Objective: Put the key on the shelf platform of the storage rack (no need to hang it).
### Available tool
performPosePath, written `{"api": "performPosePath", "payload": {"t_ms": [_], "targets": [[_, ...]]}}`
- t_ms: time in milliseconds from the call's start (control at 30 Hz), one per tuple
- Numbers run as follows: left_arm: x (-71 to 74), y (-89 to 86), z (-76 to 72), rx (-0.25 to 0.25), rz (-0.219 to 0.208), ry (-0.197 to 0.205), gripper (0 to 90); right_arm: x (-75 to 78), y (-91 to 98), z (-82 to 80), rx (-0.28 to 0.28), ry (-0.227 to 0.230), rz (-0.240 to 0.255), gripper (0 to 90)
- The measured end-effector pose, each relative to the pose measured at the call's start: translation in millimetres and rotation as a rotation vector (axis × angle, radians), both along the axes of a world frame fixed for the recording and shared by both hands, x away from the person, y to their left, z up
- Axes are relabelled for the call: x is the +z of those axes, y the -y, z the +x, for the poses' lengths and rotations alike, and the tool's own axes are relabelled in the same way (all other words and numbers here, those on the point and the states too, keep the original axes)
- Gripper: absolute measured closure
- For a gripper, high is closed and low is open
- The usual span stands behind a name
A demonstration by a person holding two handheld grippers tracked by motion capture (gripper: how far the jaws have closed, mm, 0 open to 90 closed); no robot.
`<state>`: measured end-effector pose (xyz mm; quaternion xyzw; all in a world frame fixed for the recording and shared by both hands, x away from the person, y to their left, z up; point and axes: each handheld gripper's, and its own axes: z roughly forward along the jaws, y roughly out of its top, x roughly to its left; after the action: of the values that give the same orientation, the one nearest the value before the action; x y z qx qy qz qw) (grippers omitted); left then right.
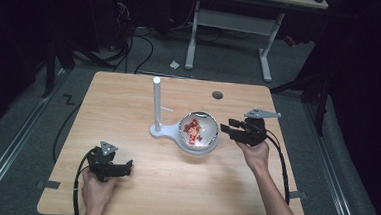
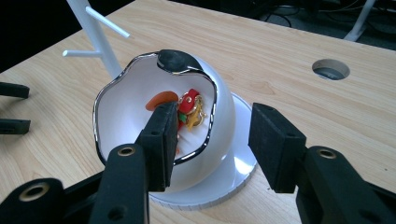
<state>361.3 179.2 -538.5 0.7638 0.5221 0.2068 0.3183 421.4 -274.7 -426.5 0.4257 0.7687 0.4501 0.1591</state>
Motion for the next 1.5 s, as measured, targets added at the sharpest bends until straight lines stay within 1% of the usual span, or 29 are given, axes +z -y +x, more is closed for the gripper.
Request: {"api": "performPosePath", "payload": {"t_ms": [67,233,333,400,533,600,867,967,1033,1167,1400,1500], "targets": [[0.0,0.0,0.0,0.000,0.000,0.000,0.9,-0.2,3.8,-2.8,-0.010,0.009,0.009,52.5],[0.0,0.0,0.0,0.000,0.000,0.000,0.9,-0.7,13.4,-8.4,-0.027,0.001,0.015,51.8],[0.0,0.1,0.0,0.001,-0.001,0.000,0.9,2.7,17.2,-12.2,-0.030,0.016,0.015,51.7],[0.0,0.0,0.0,0.000,0.000,0.000,0.9,3.4,20.5,-15.2,-0.039,0.028,0.025,51.7],[0.1,-0.1,0.0,-0.001,0.001,-0.001,1.0,-1.4,30.6,-20.4,-0.056,0.003,0.032,50.7],[0.1,-0.1,0.0,-0.001,0.001,-0.001,0.9,-2.2,35.8,-24.1,-0.072,0.006,0.045,50.7],[0.0,0.0,0.0,0.000,0.000,0.000,0.9,-6.8,51.9,-35.3,-0.108,0.007,0.060,50.7],[0.0,0.0,0.0,0.000,0.000,0.000,0.9,-9.0,55.3,-38.5,-0.115,0.007,0.059,50.5],[0.0,0.0,0.0,0.000,0.000,0.000,0.9,-10.6,56.8,-40.9,-0.119,0.004,0.075,50.5],[0.1,-0.1,0.0,-0.001,0.001,-0.001,1.0,-16.7,60.0,-44.3,-0.125,-0.001,0.075,50.5],[0.1,-0.1,0.0,-0.001,0.001,-0.001,0.9,-22.4,61.5,-50.2,-0.132,-0.007,0.078,50.6],[0.1,-0.1,0.0,-0.001,0.002,-0.001,1.0,-25.4,61.3,-51.9,-0.130,-0.014,0.088,50.5]]}}
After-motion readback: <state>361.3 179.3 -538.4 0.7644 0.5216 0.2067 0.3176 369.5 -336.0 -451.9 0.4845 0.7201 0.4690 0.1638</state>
